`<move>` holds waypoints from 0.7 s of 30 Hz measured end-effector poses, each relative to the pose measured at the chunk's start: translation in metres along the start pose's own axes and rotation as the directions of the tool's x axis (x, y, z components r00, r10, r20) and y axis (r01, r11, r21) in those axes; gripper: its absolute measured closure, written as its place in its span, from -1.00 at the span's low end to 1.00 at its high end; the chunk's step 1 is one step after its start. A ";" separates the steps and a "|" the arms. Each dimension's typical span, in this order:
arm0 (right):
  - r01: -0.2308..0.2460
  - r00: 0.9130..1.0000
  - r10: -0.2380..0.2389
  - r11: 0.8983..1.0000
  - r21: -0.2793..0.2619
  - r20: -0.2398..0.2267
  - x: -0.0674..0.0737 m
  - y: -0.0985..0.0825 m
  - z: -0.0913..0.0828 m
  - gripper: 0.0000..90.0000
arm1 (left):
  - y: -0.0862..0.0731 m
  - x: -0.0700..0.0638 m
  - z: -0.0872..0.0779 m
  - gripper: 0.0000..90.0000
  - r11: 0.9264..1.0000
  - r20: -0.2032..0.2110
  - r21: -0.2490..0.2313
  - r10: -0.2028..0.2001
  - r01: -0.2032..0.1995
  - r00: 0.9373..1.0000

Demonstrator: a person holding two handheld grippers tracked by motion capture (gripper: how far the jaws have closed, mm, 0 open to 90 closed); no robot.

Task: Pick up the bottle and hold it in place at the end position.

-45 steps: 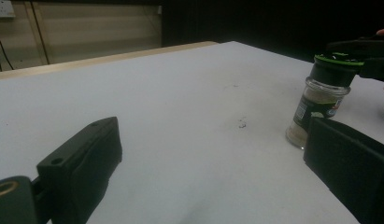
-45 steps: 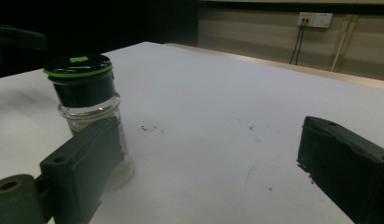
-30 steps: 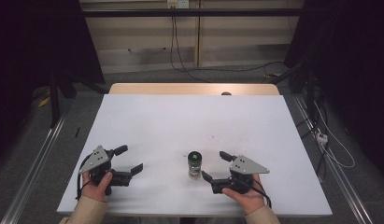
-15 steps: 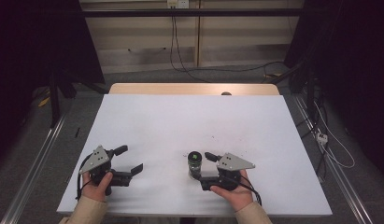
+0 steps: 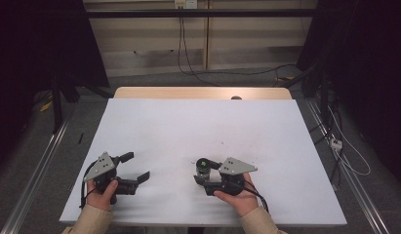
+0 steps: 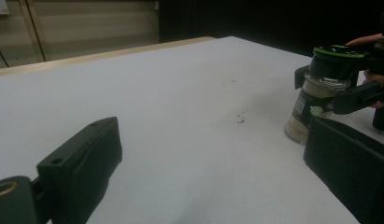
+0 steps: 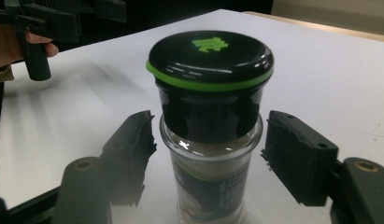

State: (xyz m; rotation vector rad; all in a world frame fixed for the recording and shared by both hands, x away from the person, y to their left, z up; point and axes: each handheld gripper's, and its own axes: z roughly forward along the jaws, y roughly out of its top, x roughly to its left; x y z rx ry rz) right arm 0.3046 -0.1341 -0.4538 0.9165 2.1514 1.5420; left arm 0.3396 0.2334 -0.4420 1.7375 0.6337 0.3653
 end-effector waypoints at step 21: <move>0.022 1.000 -0.022 0.999 0.041 -0.005 -0.003 -0.001 0.008 0.16 | 0.000 -0.001 0.002 -0.91 1.000 0.004 0.012 0.008 -0.008 1.000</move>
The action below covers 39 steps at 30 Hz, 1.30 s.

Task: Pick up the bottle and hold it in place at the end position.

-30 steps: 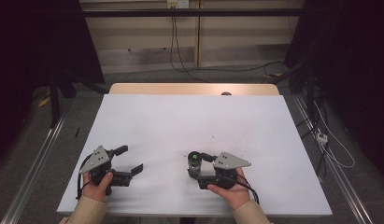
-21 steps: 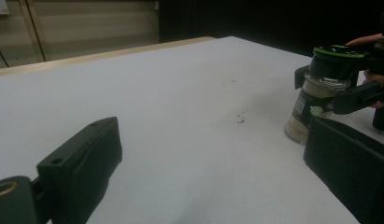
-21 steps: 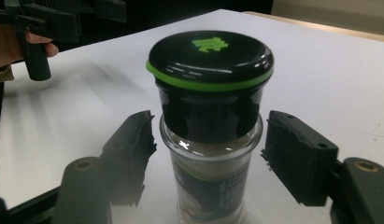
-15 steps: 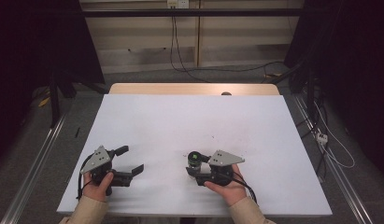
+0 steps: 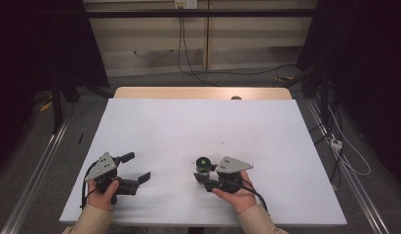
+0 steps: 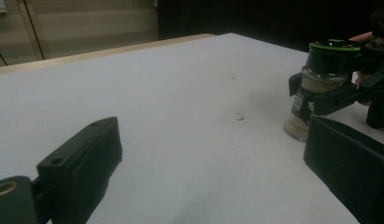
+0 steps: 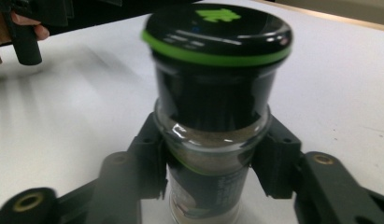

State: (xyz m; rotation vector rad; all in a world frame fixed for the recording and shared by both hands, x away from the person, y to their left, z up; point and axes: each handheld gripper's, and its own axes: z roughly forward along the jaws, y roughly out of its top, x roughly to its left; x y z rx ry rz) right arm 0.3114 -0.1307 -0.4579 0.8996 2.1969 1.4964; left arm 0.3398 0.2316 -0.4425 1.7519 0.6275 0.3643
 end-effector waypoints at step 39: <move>-0.053 0.987 0.061 0.997 -0.060 0.146 -0.018 0.019 0.019 0.18 | 0.000 0.001 0.001 -0.91 1.000 0.000 -0.005 -0.002 0.002 1.000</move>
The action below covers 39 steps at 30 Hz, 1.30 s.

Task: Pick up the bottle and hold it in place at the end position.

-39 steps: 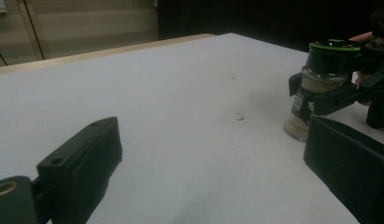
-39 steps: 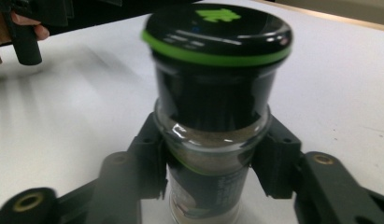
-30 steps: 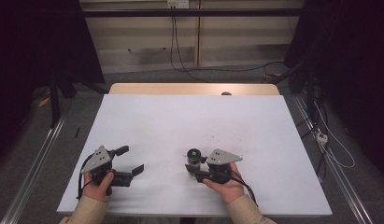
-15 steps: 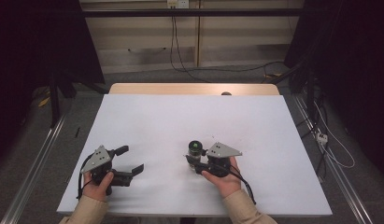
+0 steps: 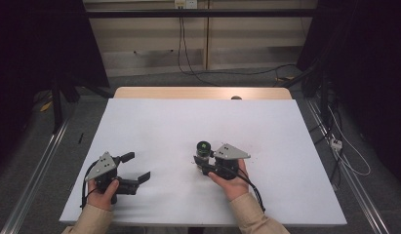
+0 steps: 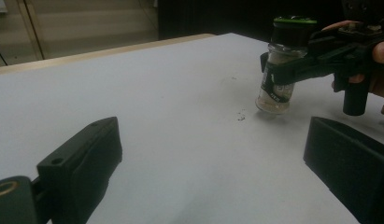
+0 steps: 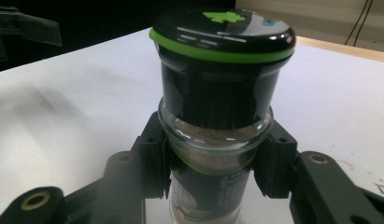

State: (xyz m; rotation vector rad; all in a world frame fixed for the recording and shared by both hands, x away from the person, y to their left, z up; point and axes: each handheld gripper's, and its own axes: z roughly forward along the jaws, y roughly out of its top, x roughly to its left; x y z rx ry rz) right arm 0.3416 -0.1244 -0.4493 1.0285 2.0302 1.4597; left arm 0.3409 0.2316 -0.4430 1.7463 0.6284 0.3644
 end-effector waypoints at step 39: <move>-0.003 0.996 0.002 1.000 0.012 0.090 -0.023 0.019 0.032 0.18 | 0.000 0.000 0.000 -0.91 1.000 0.002 0.000 0.001 -0.001 1.000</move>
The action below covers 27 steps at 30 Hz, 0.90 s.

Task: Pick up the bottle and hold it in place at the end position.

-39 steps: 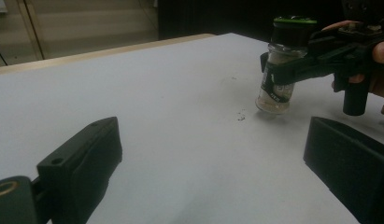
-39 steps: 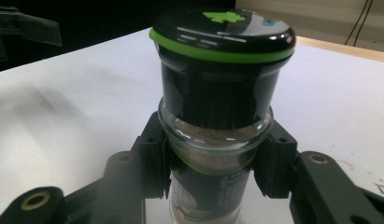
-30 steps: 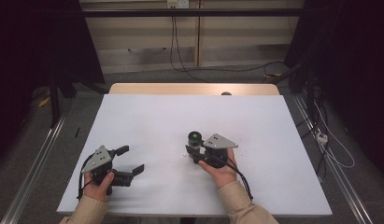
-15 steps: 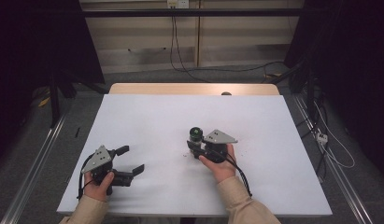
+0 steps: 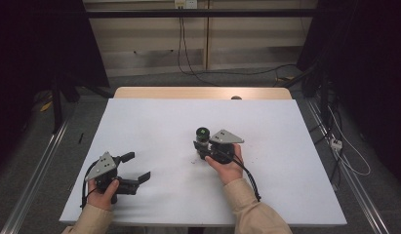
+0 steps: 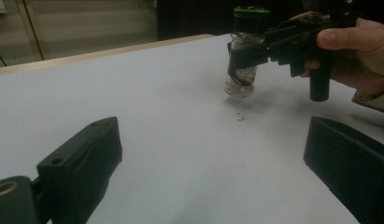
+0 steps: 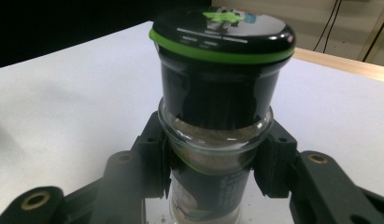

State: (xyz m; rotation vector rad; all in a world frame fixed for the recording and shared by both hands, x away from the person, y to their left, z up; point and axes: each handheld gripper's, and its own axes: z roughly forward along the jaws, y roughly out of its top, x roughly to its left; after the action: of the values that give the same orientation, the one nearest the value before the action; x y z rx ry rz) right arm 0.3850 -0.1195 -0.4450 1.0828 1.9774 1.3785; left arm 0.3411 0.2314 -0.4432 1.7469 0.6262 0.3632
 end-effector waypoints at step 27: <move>0.005 0.999 -0.005 1.000 -0.011 0.042 -0.013 0.009 0.015 0.18 | 0.000 0.001 -0.001 -0.91 1.000 0.001 -0.002 0.004 -0.004 1.000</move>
State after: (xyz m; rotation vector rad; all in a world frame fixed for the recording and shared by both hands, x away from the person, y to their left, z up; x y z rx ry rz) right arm 0.4068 -0.1206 -0.4427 1.0920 1.9395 1.3518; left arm 0.3413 0.2322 -0.4429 1.7471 0.6213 0.3653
